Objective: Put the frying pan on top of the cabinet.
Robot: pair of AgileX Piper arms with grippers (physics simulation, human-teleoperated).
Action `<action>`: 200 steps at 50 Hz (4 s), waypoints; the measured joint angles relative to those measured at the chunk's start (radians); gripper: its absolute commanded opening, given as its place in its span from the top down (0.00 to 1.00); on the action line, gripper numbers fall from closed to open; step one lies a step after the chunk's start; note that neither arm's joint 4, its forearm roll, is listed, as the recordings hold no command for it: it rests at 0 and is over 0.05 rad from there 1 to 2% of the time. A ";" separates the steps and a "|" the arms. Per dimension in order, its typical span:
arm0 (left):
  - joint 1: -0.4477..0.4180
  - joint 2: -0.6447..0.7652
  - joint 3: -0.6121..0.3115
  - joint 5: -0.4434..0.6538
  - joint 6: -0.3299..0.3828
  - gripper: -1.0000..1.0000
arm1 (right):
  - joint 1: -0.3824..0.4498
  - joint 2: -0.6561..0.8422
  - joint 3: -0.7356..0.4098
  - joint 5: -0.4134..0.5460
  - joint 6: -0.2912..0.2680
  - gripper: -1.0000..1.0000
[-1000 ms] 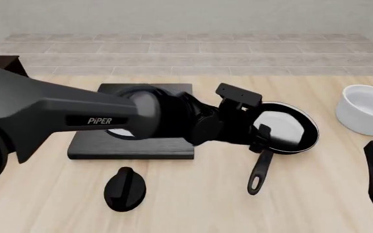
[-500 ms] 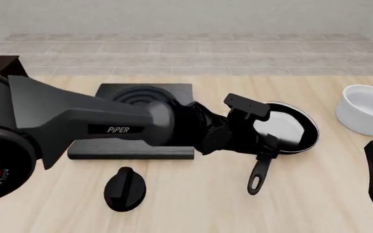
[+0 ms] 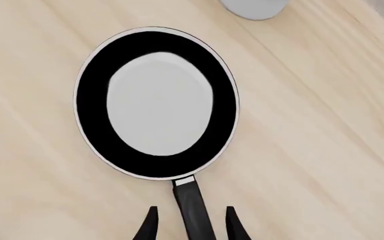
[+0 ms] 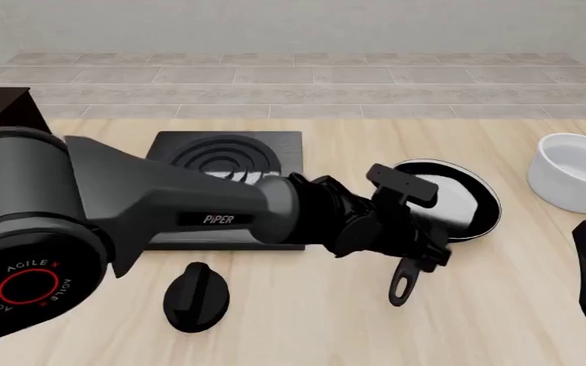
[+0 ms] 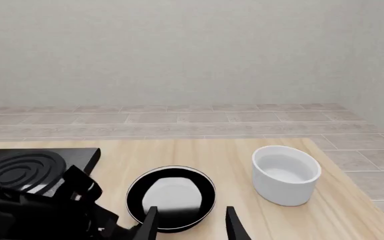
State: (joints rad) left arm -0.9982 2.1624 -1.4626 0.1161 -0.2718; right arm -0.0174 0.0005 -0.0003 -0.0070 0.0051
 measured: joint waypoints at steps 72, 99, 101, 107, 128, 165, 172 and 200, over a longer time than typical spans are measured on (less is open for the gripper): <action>0.017 0.093 -0.002 -0.063 0.005 1.00 | -0.007 0.000 0.000 -0.001 0.014 0.00; 0.075 0.029 0.119 -0.132 0.072 1.00 | -0.005 0.000 0.000 0.000 0.007 0.00; 0.085 0.015 0.135 -0.140 0.083 1.00 | -0.005 0.000 0.000 0.000 0.007 0.00; 0.116 -0.033 0.183 -0.165 0.114 1.00 | -0.005 0.000 0.000 0.001 0.005 0.00; 0.248 -0.249 0.334 -0.213 0.240 1.00 | -0.002 0.000 0.000 0.005 -0.002 0.00; 0.644 -0.526 0.482 -0.200 0.428 1.00 | 0.004 0.000 0.000 0.008 -0.009 0.00; 0.712 -0.570 0.488 -0.171 0.430 1.00 | 0.005 0.000 0.000 0.008 -0.012 0.00; 1.000 -0.693 0.511 -0.042 0.392 1.00 | 0.008 0.000 0.000 0.009 -0.018 0.00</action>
State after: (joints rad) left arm 0.0013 1.4695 -0.9514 0.0738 0.1198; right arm -0.0096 0.0009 -0.0007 0.0018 -0.0129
